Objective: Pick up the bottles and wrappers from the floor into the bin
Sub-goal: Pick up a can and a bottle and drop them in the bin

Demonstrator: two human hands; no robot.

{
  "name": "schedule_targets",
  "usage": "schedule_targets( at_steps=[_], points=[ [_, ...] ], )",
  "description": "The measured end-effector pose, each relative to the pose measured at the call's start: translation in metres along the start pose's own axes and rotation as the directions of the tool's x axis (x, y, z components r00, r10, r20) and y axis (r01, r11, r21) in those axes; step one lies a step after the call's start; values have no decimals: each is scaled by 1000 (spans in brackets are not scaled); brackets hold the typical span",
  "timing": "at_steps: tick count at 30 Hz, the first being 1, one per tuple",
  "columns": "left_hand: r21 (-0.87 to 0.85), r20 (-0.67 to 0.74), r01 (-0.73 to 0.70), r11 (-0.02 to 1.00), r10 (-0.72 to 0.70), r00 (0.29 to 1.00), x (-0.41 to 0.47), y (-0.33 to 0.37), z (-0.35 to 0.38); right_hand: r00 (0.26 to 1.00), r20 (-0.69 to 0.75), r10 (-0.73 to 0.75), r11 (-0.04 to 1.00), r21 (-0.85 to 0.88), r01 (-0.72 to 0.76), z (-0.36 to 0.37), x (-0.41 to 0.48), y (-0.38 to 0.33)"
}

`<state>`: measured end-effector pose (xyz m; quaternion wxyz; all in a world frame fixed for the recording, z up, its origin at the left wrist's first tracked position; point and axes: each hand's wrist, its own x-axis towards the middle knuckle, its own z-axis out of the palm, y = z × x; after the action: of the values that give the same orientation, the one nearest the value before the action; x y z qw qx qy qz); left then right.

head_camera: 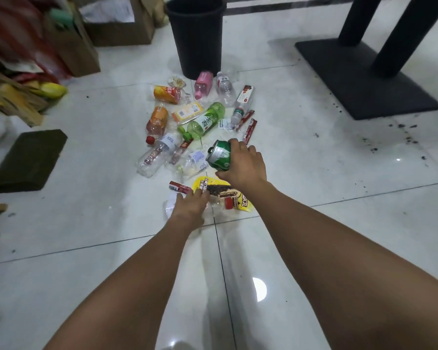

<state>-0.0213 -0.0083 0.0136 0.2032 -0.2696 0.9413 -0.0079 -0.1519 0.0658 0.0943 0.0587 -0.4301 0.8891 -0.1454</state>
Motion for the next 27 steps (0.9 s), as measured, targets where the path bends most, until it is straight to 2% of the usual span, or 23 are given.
schedule_targets(
  at_steps=[5, 10, 18, 22, 27],
  points=[
    [33, -120, 84, 996, -79, 990, 7, -41, -85, 999, -42, -20, 1000, -22, 19, -51, 28, -14],
    [4, -215, 113, 994, -109, 970, -12, -71, -202, 996, -91, 11, 1000, -9, -11, -146, 51, -47],
    [-24, -247, 109, 994, -112, 962, -95, -113, -426, 991, -137, 3, 1000, -30, -7, -368, 68, -134],
    [-54, -272, 128, 990, -138, 952, -148, -137, -554, 989, -150, 10, 1000, 4, -9, -498, 71, -181],
    [-11, -325, 149, 989, -144, 935, -210, -162, -719, 982, -186, 12, 1000, 9, -11, -665, 75, -231]
  ],
)
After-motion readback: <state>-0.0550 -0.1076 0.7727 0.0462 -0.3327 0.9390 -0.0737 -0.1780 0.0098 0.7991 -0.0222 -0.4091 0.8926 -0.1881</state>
